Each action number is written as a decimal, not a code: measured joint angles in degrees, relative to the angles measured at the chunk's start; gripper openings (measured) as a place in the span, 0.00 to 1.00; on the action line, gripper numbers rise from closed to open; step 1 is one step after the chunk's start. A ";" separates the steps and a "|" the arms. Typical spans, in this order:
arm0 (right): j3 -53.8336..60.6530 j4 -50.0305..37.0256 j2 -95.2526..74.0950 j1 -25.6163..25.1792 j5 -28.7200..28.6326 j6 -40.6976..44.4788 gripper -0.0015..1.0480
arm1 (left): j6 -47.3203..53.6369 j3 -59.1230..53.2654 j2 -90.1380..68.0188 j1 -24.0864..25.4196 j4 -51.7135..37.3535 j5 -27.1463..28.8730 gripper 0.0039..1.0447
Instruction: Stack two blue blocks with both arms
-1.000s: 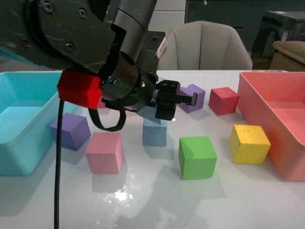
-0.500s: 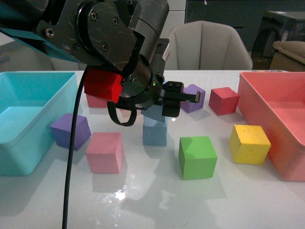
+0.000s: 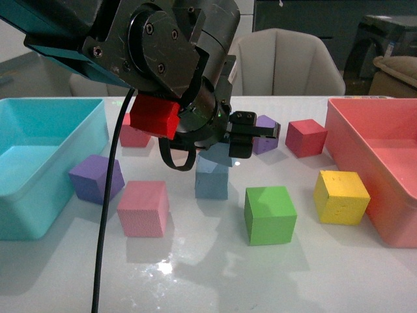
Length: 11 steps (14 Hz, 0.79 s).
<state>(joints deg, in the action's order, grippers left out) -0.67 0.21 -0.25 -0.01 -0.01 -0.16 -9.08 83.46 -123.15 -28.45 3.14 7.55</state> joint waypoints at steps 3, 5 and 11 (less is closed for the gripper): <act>0.00 -0.02 0.00 0.00 0.00 0.00 0.94 | -0.28 1.77 -3.06 0.94 0.35 0.59 0.44; 0.00 0.00 0.00 0.00 -0.02 0.00 0.94 | -1.20 2.25 -4.04 1.18 0.33 0.70 0.44; 0.00 0.00 0.00 0.00 -0.02 0.00 0.94 | -2.93 3.72 -5.38 1.44 0.33 1.49 0.44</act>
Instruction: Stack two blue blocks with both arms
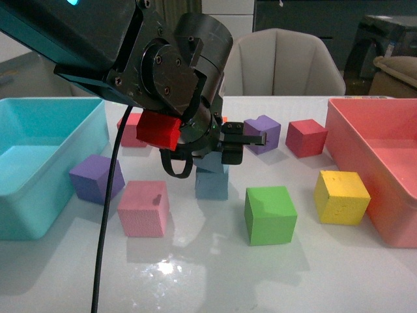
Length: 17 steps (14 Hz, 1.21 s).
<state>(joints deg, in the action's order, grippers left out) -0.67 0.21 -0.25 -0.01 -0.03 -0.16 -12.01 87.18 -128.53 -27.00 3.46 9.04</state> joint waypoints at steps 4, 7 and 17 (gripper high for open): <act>0.00 0.00 0.00 0.00 0.00 0.00 0.94 | 0.00 -0.22 -0.63 0.22 -1.77 0.26 0.63; 0.00 0.00 0.00 0.00 0.00 0.00 0.94 | 0.07 -0.85 -0.63 0.20 -2.69 0.26 0.95; 0.00 0.00 0.00 0.00 0.02 0.00 0.94 | 4.50 -9.75 14.86 -2.19 -13.64 0.76 0.94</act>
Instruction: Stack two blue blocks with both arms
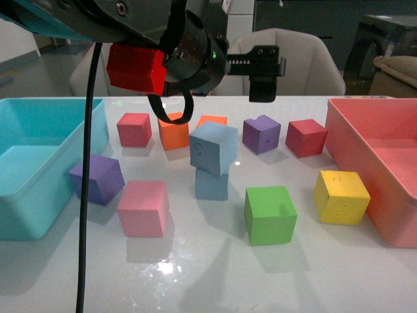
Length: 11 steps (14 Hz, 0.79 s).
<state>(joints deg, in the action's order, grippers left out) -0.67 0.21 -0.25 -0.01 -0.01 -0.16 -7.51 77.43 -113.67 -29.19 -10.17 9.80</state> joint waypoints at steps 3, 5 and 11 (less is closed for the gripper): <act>0.00 0.00 0.00 0.00 0.00 0.00 0.94 | 7.50 -12.37 13.31 -3.65 -13.84 0.74 0.94; 0.00 0.00 0.00 0.00 -0.02 0.00 0.94 | 8.81 -23.10 23.39 -5.49 -27.71 12.96 0.79; 0.00 0.00 0.00 0.00 0.00 0.00 0.94 | 7.76 -56.46 45.94 10.27 -37.07 9.01 0.06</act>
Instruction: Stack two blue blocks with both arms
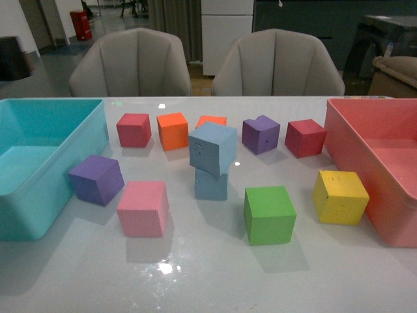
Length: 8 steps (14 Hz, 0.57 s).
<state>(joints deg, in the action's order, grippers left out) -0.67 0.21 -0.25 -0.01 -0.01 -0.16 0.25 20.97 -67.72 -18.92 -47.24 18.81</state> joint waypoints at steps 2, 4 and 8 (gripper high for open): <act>0.00 -0.02 0.00 0.00 0.00 0.00 0.94 | -0.17 -6.03 5.53 4.11 0.72 -3.50 0.01; 0.00 -0.02 0.00 0.00 0.00 0.00 0.94 | -0.20 -10.19 11.37 7.30 2.27 -6.97 0.01; 0.00 -0.02 0.00 0.00 -0.02 0.00 0.94 | -0.20 -15.80 22.88 12.26 8.20 -11.89 0.01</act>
<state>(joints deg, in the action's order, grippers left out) -0.67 0.19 -0.25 -0.01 -0.03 -0.16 0.05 5.17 -44.84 -6.66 -39.05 6.92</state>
